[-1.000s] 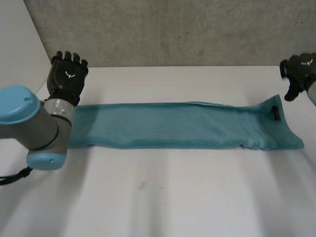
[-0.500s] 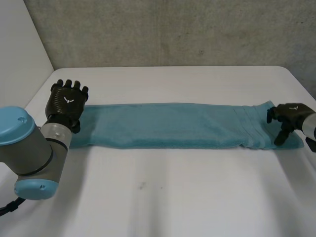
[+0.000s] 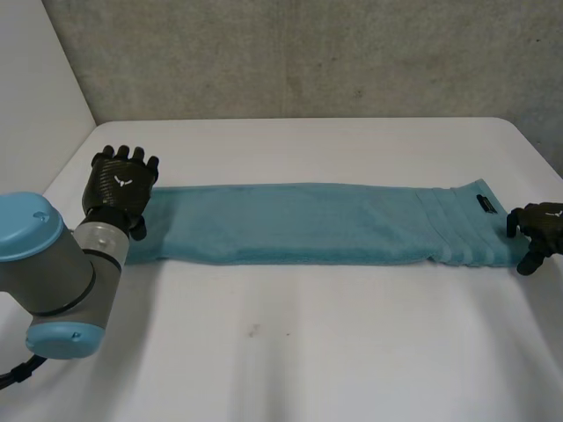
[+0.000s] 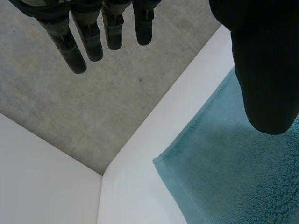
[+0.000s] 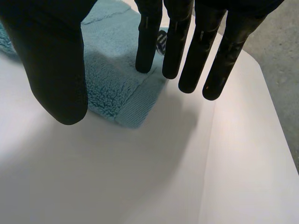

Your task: Fold the laundry

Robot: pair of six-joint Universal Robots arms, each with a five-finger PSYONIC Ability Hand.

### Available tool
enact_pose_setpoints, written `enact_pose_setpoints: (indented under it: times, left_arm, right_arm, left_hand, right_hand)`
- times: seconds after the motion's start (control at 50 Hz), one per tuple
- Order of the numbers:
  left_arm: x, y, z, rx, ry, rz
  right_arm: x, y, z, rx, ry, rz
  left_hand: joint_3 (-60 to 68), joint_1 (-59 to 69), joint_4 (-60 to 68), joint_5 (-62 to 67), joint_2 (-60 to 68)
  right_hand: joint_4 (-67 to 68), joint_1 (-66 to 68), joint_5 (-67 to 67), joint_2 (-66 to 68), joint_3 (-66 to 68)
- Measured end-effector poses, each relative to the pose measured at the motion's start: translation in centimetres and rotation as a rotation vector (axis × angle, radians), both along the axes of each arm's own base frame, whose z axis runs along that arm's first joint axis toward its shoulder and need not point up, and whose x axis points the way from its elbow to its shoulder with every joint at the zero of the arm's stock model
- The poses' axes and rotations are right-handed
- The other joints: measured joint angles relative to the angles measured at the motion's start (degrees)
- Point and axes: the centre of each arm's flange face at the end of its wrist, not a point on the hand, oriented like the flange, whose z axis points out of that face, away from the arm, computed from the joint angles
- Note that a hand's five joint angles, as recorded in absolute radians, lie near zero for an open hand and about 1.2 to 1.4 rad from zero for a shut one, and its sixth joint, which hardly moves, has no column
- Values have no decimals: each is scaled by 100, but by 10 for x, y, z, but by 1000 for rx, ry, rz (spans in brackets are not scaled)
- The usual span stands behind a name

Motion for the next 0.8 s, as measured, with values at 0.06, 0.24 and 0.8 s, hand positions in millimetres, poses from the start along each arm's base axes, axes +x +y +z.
enact_pose_setpoints:
  times: [0.06, 0.24, 0.8]
  left_arm:
    - [0, 0, 0, 1, -1, -1]
    - [0, 2, -1, 5, -3, -3]
    - [1, 2, -2, 7, -3, 2]
  right_arm:
    - [0, -1, 0, -6, 0, 6]
    - [0, -7, 2, -46, 3, 11]
    - [-127, -57, 52, -250, 268, -324]
  left_hand:
    - [0, 0, 0, 0, 0]
    - [0, 0, 0, 0, 0]
    - [0, 0, 0, 0, 0]
  right_hand:
    - [26, 6, 33, 24, 25]
    - [1621, 1440, 1541, 1709, 1614]
    - [3346, 2532, 3163, 3282, 3291]
